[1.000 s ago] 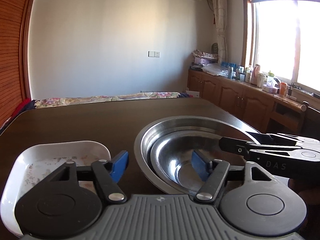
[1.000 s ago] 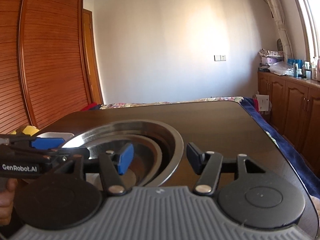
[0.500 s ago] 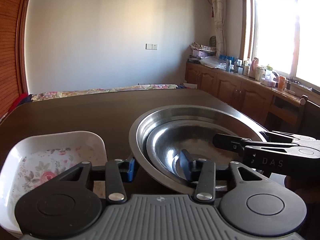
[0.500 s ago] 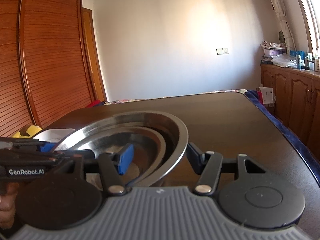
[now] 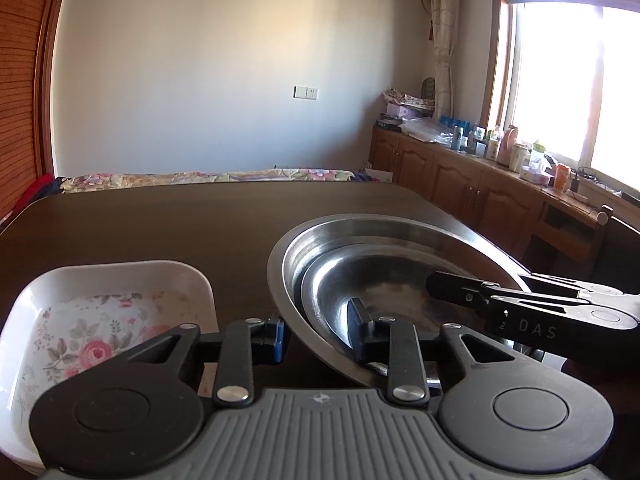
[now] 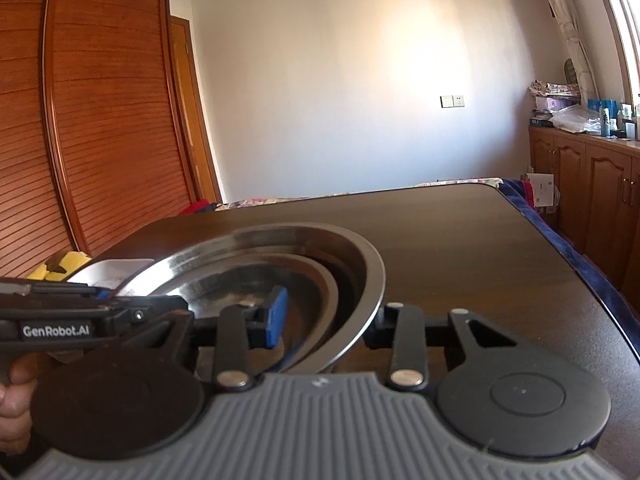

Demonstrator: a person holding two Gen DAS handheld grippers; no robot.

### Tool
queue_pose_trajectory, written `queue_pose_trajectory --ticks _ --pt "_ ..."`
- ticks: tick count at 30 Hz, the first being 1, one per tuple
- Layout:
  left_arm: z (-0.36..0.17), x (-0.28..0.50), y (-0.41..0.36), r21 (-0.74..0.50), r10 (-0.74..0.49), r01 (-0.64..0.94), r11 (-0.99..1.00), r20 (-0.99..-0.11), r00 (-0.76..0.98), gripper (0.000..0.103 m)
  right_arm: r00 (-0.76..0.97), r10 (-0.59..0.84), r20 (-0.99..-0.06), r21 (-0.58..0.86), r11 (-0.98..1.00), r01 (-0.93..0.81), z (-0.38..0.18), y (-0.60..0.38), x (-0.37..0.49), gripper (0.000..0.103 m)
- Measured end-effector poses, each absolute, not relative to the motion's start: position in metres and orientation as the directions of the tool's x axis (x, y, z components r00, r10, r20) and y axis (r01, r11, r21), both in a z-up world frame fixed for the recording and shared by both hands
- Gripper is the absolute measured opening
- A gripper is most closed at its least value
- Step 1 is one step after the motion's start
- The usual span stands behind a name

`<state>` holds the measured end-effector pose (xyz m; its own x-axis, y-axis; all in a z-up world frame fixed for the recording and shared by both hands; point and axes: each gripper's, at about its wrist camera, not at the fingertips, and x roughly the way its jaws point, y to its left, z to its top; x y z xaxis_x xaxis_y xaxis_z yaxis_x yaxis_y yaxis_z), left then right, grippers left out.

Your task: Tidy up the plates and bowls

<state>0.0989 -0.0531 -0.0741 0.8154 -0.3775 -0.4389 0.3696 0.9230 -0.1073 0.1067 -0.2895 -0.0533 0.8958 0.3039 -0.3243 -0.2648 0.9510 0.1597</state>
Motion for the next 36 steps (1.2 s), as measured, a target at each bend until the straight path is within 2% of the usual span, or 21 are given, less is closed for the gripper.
queue_pose_trajectory --ticks 22,36 --pt "0.001 0.102 -0.035 -0.104 -0.393 0.382 0.918 -0.360 0.846 0.032 0.920 0.317 -0.232 0.095 0.948 -0.303 0.008 -0.276 0.115 0.039" --pt "0.021 0.085 0.009 -0.078 -0.320 0.313 0.946 -0.360 0.876 0.032 0.898 0.386 -0.211 0.105 0.922 -0.371 0.018 -0.237 0.112 0.039"
